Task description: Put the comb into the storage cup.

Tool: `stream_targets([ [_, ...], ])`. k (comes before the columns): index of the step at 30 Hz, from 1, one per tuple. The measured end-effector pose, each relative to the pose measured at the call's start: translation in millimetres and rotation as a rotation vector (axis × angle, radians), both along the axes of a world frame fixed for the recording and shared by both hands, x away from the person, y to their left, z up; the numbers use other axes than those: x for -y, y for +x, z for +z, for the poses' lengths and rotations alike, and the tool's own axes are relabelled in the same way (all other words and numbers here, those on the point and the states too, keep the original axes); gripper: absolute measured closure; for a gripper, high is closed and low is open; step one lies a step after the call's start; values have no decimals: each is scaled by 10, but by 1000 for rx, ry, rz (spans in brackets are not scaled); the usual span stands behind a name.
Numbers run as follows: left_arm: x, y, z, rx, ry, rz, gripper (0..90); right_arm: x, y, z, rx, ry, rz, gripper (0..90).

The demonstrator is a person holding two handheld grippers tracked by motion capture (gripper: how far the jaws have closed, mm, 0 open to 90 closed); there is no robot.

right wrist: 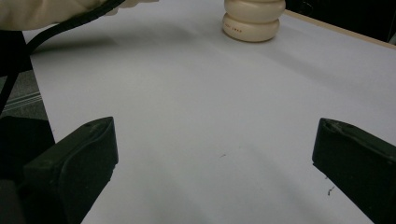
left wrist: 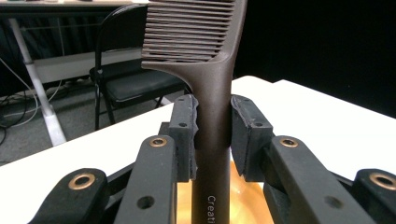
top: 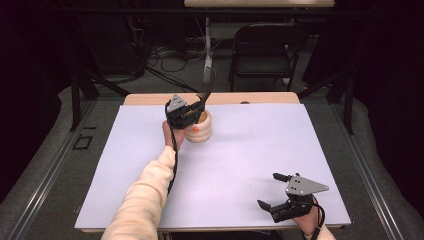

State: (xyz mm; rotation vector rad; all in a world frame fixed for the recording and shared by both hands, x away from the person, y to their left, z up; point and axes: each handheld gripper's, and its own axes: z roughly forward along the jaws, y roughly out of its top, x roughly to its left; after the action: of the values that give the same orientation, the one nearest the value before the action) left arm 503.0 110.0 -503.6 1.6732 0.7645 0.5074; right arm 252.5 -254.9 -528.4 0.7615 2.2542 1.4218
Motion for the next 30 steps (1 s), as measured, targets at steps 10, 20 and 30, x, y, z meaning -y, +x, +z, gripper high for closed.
stream_targets([
  [10, -3, -15, -9, -3, 26, -14, 719, 0, 0, 0, 2, 1, 1, 0],
  [20, -7, -12, -46, -17, 34, -17, 719, 3, 0, 0, 1, 5, 1, 0],
  [30, -11, -1, -92, -44, 62, -34, 718, 2, 1, -1, 0, 4, 3, 0],
])
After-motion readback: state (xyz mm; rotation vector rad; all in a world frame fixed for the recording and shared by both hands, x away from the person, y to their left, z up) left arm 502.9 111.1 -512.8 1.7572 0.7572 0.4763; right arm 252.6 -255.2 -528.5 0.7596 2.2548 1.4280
